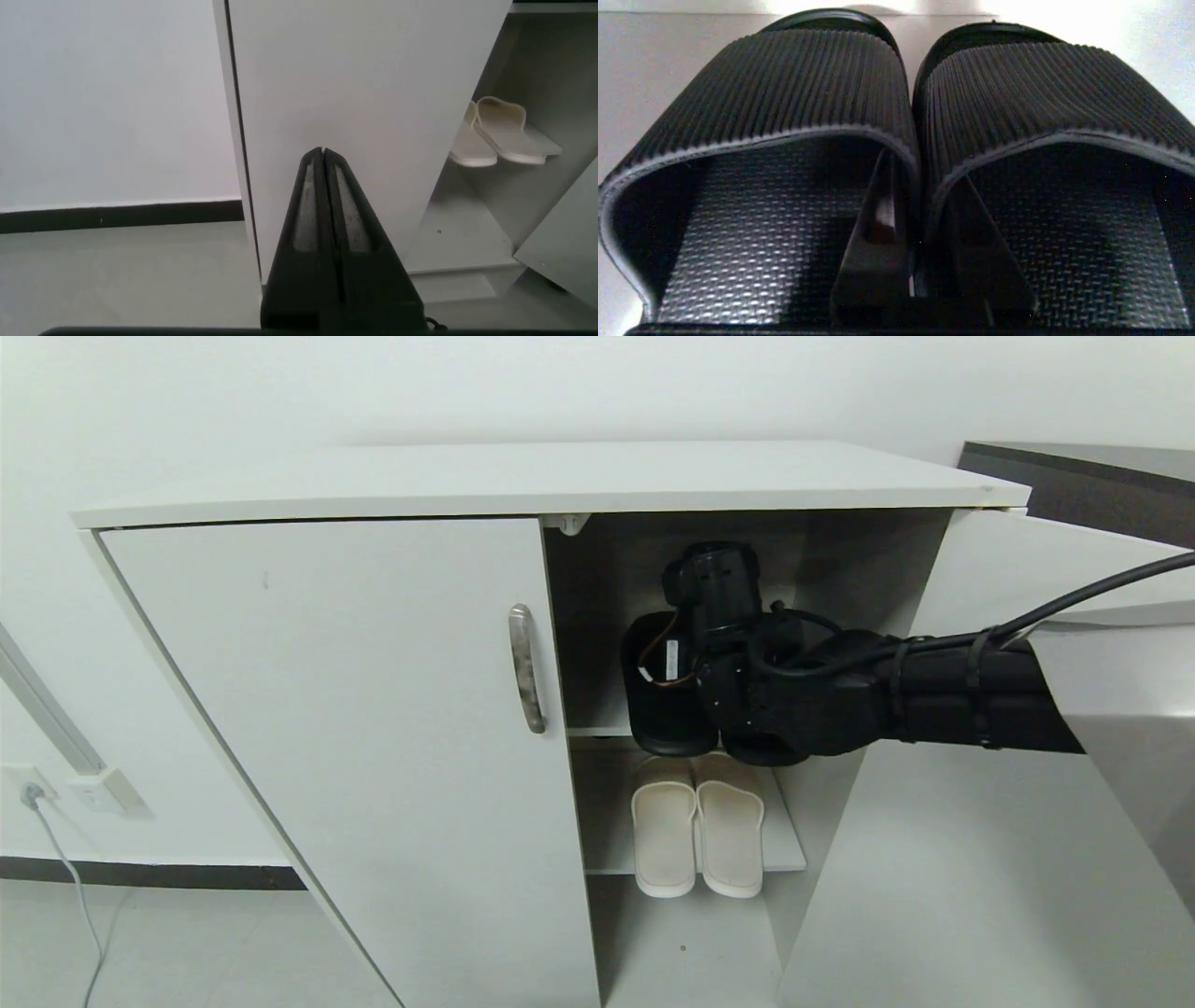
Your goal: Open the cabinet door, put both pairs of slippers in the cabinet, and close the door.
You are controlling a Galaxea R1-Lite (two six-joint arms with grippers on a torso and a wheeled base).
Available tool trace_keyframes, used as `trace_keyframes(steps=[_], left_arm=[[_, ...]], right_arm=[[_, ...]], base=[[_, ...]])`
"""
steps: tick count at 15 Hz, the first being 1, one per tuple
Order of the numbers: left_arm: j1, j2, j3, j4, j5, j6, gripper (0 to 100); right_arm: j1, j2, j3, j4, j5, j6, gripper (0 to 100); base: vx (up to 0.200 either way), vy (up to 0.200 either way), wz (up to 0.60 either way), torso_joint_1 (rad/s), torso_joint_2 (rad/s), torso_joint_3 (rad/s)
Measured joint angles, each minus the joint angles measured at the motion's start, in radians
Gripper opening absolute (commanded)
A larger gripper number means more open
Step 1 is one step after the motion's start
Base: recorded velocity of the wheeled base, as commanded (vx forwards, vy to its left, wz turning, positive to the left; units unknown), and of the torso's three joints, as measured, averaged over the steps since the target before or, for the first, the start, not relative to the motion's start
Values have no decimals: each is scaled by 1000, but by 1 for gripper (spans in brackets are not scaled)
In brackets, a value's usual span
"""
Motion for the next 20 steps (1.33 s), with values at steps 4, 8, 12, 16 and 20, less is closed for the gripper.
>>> trace_keyframes(steps=[4,8,12,16,20], left_arm=[[0,0,0,0,0,-1,0],[0,0,0,0,0,-1,0],[0,0,0,0,0,-1,0],[0,0,0,0,0,-1,0],[0,0,0,0,0,-1,0]], right_arm=[[-18,35,-74,35,8,4,0],[-23,49,-80,36,50,9,0],[-29,59,-82,35,50,9,0],[-30,63,-81,35,50,9,100],[-28,60,-62,36,48,10,100]], base=[[0,0,0,0,0,0],[0,0,0,0,0,0],[0,0,0,0,0,0],[0,0,0,0,0,0],[0,0,0,0,0,0]])
